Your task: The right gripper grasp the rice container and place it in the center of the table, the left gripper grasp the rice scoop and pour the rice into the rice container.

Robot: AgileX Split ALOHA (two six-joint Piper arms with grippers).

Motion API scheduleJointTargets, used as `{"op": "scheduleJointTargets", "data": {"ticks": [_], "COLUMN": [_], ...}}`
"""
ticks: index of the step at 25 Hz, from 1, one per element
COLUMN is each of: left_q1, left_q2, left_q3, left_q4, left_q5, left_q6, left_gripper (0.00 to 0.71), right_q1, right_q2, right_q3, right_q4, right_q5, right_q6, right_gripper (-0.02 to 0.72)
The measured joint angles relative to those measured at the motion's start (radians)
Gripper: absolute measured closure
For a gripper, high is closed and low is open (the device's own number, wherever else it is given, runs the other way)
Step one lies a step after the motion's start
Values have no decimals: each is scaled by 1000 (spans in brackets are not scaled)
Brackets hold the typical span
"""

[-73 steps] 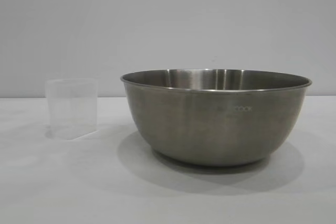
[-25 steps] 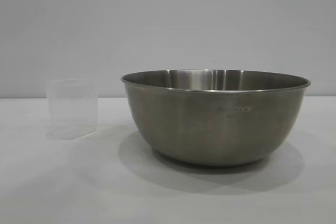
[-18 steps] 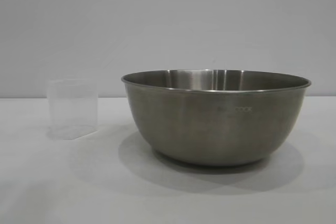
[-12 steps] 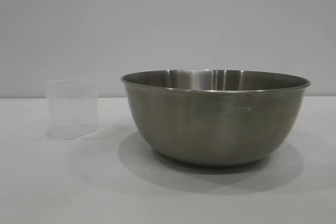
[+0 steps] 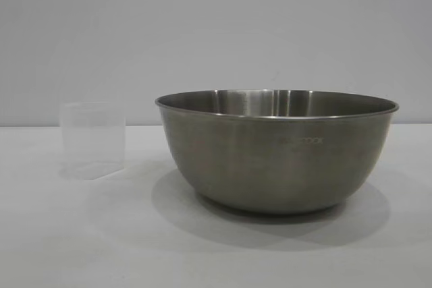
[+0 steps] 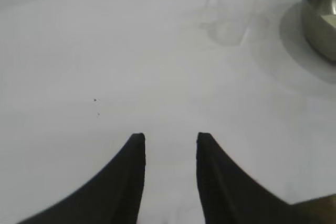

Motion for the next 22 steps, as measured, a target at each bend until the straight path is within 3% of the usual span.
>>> {"op": "scheduleJointTargets", "data": {"ticks": [22], "left_q1": [0], "left_q2": [-5], "left_q3": [18], "left_q4": [-14], "left_q5": [-21], "left_q6": [4], "left_gripper": [515], "right_q1": [0], "right_q2": [0], "right_q3": [0], "right_q4": [0], "right_q5": [0], "right_q6": [0], "right_gripper": [344]}}
